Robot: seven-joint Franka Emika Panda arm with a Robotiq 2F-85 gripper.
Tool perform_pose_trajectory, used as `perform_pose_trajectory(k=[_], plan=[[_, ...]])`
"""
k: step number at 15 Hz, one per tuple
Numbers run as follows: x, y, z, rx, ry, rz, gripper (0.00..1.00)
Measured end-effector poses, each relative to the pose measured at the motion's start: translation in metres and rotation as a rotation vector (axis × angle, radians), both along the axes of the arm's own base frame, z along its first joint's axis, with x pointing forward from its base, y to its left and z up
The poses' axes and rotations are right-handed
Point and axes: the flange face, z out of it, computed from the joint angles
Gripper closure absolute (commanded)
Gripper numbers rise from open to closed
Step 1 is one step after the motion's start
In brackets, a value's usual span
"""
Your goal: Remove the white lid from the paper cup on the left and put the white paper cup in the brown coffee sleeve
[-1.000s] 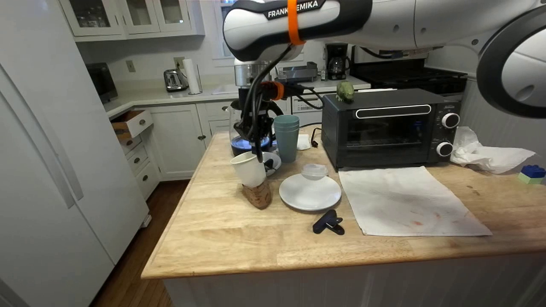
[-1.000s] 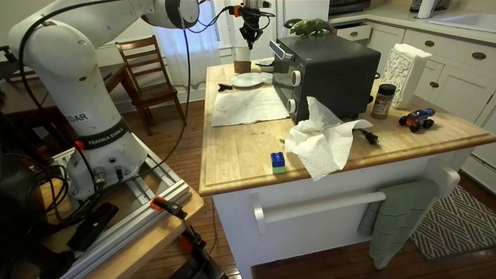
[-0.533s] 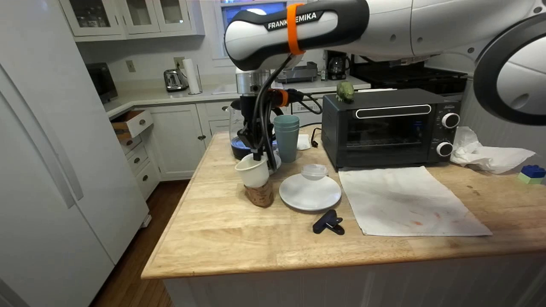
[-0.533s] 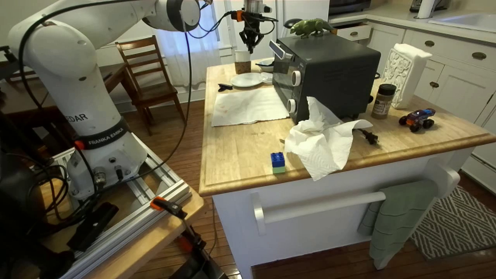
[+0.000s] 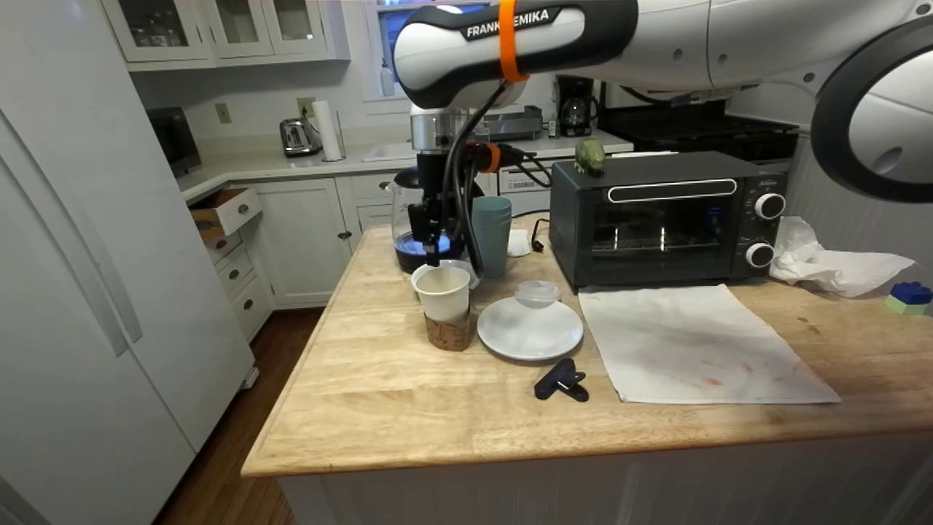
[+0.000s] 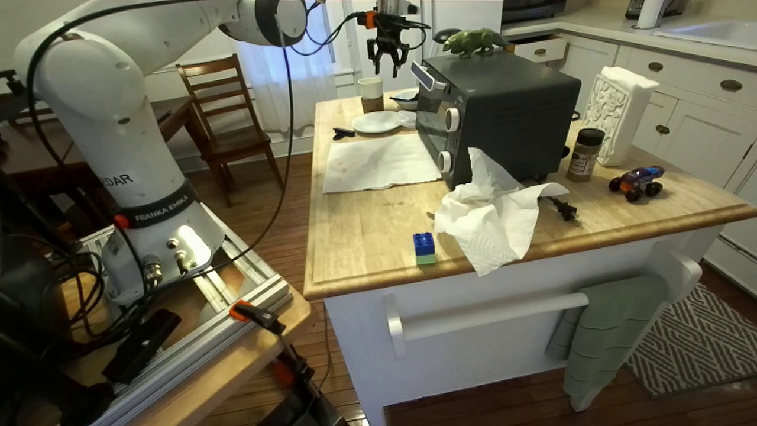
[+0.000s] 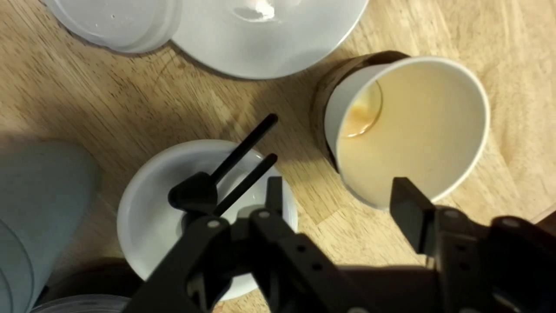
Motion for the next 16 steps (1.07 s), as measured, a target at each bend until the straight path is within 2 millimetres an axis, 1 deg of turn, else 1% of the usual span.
perform_pose_trajectory(k=[3, 5, 8, 12, 14, 16], plan=[[-0.004, -0.009, 0.020, 0.011, 0.023, -0.026, 0.00], [-0.009, -0.013, 0.043, -0.001, 0.047, -0.098, 0.00], [-0.021, -0.014, 0.098, -0.036, 0.063, -0.228, 0.00], [-0.051, -0.003, 0.174, -0.090, 0.085, -0.326, 0.00], [-0.066, 0.001, 0.208, -0.105, 0.084, -0.360, 0.00], [-0.079, -0.001, 0.236, -0.115, 0.077, -0.378, 0.00]])
